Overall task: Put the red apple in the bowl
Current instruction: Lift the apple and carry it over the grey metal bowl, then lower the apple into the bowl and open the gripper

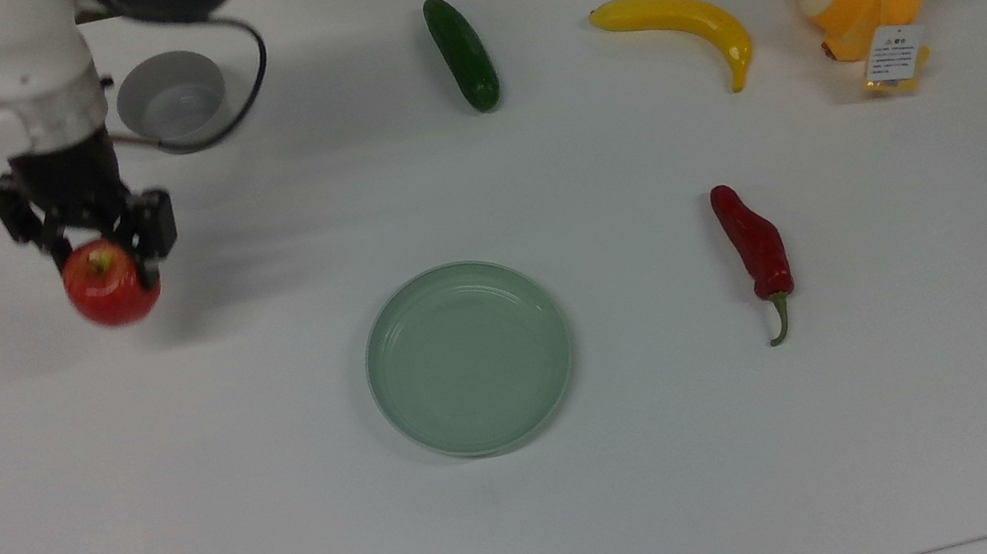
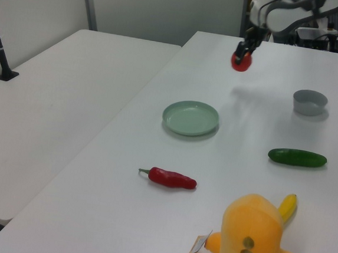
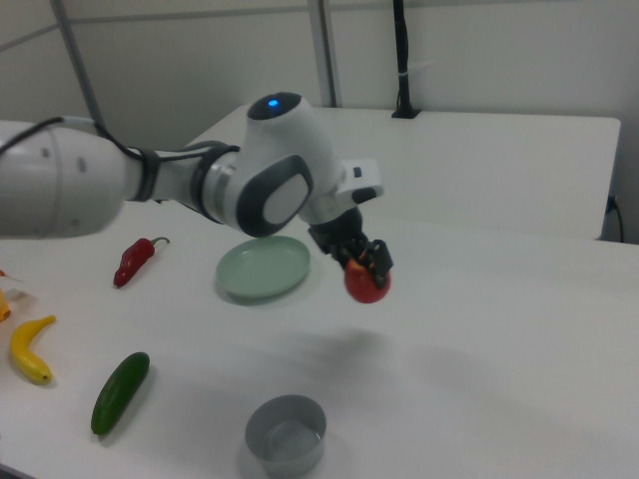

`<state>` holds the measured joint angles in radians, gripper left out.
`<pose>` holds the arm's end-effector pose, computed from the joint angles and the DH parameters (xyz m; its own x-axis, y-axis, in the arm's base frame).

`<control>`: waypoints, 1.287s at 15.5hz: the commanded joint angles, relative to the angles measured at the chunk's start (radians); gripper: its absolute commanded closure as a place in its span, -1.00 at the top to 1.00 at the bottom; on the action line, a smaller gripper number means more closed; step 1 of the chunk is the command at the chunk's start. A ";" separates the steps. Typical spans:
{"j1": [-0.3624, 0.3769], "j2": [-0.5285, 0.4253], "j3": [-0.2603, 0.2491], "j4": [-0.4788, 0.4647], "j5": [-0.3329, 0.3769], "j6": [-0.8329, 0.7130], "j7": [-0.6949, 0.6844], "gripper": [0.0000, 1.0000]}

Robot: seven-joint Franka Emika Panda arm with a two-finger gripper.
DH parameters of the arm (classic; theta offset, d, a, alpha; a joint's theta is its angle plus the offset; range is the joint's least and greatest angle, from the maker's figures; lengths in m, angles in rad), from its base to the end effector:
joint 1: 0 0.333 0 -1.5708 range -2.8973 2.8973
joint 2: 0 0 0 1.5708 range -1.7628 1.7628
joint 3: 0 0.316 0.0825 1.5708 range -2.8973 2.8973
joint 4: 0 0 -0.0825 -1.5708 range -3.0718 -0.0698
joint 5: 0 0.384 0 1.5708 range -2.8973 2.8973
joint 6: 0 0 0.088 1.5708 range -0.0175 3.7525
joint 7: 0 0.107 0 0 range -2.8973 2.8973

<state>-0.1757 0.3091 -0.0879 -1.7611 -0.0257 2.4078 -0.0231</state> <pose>0.6479 -0.1696 0.4264 0.9241 -0.1925 0.3302 -0.2231 -0.9731 0.0569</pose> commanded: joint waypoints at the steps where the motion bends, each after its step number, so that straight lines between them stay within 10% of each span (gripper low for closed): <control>1: -0.004 -0.244 0.017 -0.221 -0.011 -0.160 -0.104 -0.18; 7: 0.015 -0.410 0.002 -0.429 -0.023 -0.331 -0.224 -0.18; 16: 0.007 -0.403 -0.081 -0.437 -0.086 -0.407 -0.353 -0.16; 20: 0.005 -0.389 -0.088 -0.439 -0.088 -0.406 -0.356 0.60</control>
<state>-0.1760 -0.0705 -0.1654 -2.1843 -0.0997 2.0162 -0.3549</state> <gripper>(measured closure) 0.269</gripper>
